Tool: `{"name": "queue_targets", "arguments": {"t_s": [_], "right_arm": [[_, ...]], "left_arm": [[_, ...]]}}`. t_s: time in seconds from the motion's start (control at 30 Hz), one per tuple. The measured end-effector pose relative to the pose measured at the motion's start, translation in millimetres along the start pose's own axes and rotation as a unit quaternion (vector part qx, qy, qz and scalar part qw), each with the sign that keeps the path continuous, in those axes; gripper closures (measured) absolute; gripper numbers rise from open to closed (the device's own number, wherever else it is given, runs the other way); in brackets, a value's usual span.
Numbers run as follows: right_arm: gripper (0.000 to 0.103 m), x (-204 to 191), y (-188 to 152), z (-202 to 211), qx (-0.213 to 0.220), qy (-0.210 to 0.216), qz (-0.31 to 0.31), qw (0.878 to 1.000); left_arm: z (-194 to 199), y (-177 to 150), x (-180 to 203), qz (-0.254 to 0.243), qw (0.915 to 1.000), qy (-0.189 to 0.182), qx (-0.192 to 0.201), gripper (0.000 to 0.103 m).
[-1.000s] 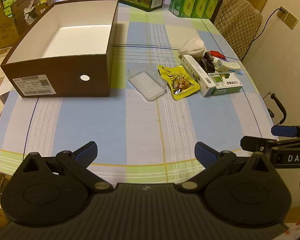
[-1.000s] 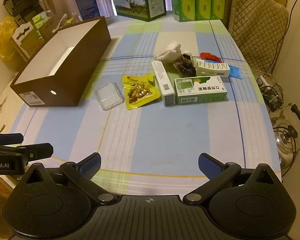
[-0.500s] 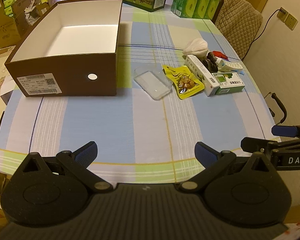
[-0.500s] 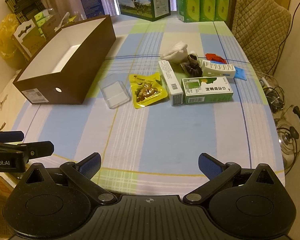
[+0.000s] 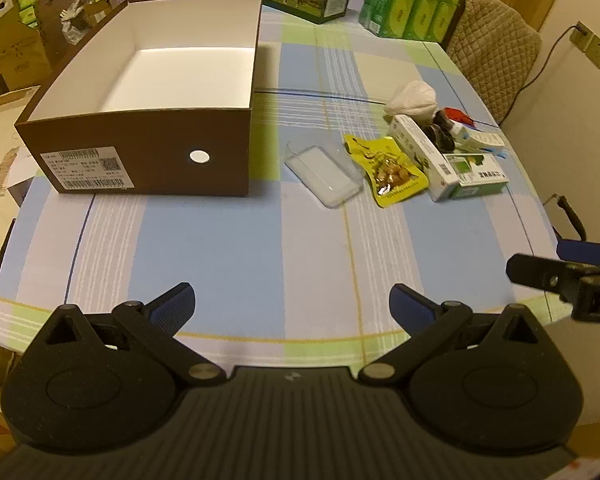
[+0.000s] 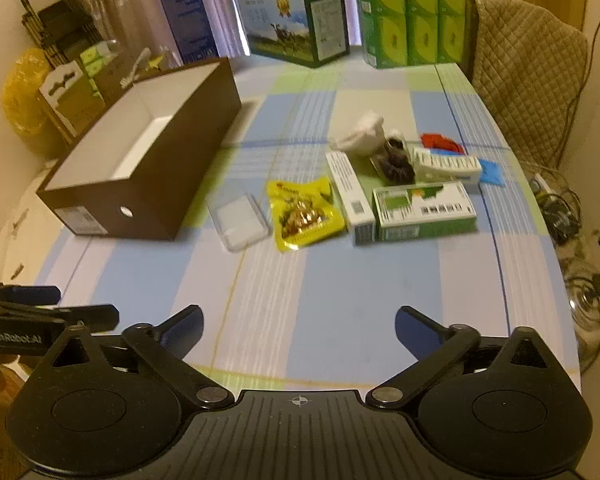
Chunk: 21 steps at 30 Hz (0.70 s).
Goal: Organize objects
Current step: 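Move the right tool toward the yellow chestnut snack pouch, then close the right gripper on the yellow chestnut pouch and lift it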
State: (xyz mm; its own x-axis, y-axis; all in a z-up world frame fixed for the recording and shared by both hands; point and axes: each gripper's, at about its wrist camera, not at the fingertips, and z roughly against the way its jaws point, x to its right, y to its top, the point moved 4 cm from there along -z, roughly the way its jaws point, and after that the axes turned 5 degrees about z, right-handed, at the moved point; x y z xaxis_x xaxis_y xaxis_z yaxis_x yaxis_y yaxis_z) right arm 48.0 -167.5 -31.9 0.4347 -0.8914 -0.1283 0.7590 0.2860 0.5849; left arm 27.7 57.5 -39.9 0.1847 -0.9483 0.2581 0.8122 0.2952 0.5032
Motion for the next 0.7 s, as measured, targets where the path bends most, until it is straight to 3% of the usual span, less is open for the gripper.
{"name": "queue_targets", "arguments": {"t_s": [0.37,0.7], "right_arm": [[0.034,10.9,28.2,-41.0,0.007,0.032,0.057,0.998],[0.036,21.4,60.8,-102.6,-0.008,0.060,0.096,0.994]], "left_arm": [[-27.9,19.7,-1.0,0.040,0.9986,0.035,0.006,0.001],[-56.0,35.8,-10.1,0.093,0.9936,0.064,0.005,0.001]]}}
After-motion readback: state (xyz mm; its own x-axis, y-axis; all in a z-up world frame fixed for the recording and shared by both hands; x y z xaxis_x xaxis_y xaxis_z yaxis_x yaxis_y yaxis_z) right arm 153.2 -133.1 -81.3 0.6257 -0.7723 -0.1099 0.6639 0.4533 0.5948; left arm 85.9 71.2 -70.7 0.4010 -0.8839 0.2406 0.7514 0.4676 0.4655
